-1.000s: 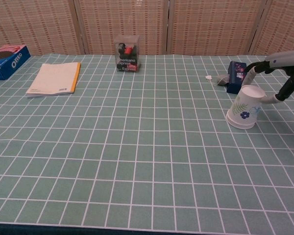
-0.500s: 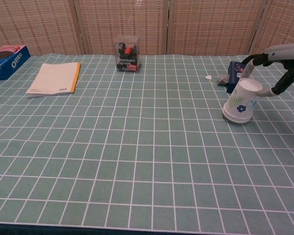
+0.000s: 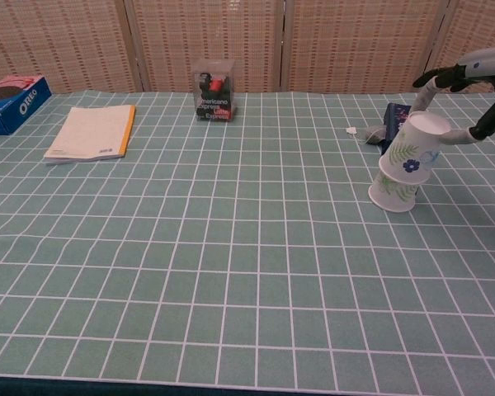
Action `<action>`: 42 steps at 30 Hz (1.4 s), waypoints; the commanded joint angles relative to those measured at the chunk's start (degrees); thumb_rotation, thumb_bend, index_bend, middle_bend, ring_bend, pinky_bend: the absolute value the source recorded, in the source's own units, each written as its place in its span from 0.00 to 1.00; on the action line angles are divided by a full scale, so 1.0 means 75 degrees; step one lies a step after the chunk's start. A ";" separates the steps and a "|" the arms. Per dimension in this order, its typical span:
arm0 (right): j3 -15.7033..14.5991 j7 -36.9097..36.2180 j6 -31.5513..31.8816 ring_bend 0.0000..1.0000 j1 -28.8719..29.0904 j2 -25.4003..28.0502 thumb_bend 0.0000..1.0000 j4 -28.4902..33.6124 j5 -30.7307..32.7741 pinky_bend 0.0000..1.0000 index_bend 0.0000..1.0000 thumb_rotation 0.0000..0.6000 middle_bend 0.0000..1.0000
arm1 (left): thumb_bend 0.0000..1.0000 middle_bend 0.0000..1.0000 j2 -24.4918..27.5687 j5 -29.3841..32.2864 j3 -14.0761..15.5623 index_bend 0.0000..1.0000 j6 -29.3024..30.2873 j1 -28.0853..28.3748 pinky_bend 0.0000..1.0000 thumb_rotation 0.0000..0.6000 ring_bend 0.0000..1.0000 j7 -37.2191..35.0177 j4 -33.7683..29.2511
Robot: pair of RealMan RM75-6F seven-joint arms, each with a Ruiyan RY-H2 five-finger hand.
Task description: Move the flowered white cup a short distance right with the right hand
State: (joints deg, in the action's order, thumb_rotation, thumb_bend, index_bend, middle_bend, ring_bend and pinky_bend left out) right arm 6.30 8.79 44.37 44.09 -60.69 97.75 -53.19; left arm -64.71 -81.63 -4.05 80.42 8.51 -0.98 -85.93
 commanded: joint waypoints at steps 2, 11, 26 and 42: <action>0.0068 -0.0045 0.0140 0.00 -0.0088 0.0253 0.40 0.0304 -0.0117 0.00 0.33 1.00 0.00 | 0.49 0.00 -0.0014 0.0046 -0.0009 0.00 -0.0047 0.0015 0.00 1.00 0.00 0.0025 0.0014; 0.0254 -0.0438 0.0522 0.00 -0.0432 0.0967 0.40 0.1021 -0.0573 0.00 0.33 1.00 0.00 | 0.50 0.00 -0.0091 0.0100 -0.0010 0.00 -0.0167 0.0081 0.00 1.00 0.00 0.0199 0.0042; 0.0190 -0.1193 0.0207 0.00 -0.0905 0.1702 0.40 0.0815 -0.0922 0.00 0.33 1.00 0.00 | 0.50 0.00 -0.0176 0.0275 -0.0044 0.00 -0.0349 0.0162 0.00 1.00 0.00 0.0363 0.0084; 0.0029 -0.1634 -0.0731 0.00 -0.0857 0.1015 0.40 -0.0655 -0.0890 0.00 0.33 1.00 0.00 | 0.49 0.00 -0.0166 0.0427 -0.0098 0.00 -0.0455 0.0201 0.00 1.00 0.00 0.0298 0.0142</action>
State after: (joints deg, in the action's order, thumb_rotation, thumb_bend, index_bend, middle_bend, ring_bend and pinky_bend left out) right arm 6.75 -3.11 39.60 37.56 -52.25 93.80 -59.90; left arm -65.95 -78.44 -4.77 77.01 10.01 1.25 -84.87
